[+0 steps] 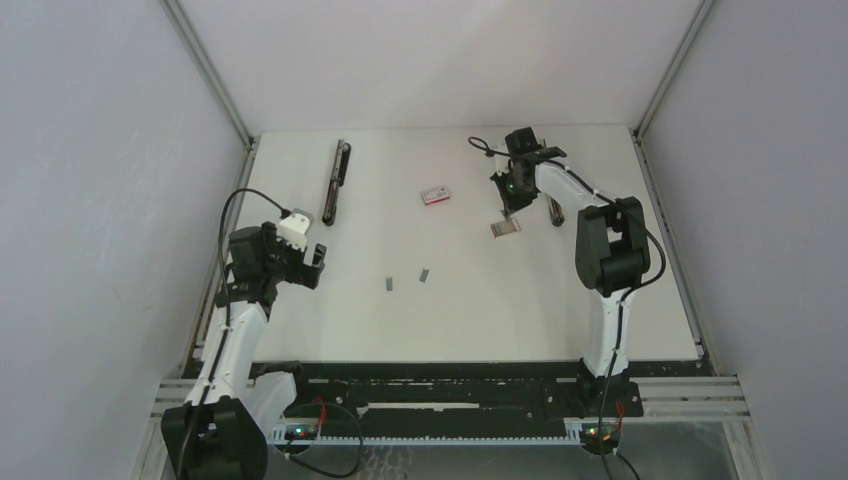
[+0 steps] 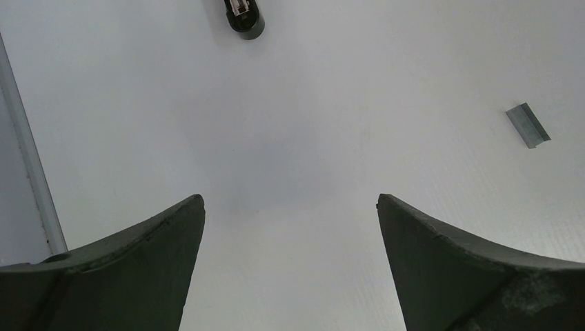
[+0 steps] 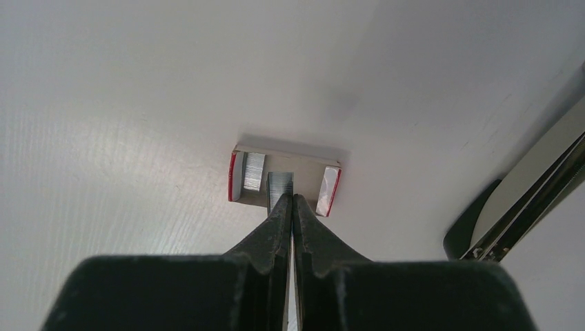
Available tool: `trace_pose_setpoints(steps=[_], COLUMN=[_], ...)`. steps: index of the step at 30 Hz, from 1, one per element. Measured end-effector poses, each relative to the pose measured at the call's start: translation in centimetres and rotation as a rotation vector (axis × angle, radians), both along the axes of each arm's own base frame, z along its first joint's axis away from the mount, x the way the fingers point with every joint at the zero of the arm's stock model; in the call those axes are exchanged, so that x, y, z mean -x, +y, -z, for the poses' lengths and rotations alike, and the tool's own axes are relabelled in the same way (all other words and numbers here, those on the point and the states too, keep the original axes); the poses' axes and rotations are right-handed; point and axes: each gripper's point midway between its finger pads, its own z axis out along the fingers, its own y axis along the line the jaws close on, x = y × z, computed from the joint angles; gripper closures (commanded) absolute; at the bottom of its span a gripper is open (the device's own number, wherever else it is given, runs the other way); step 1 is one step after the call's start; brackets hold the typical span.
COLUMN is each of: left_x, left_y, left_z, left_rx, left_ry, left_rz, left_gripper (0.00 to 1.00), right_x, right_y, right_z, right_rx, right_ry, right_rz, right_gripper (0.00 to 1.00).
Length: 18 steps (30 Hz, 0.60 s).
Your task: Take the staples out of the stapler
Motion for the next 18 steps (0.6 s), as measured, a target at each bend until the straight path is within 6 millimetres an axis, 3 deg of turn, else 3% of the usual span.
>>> trace_pose_setpoints(steps=[18], left_x=[0.0], left_y=[0.0], left_z=[0.0], left_rx=[0.001], left_ry=[0.003], left_rz=[0.0], left_gripper=[0.0], right_x=[0.8], right_y=[-0.4], right_z=[2.9], right_rx=[0.035], right_ry=[0.068], right_rz=[0.015], right_gripper=[1.0])
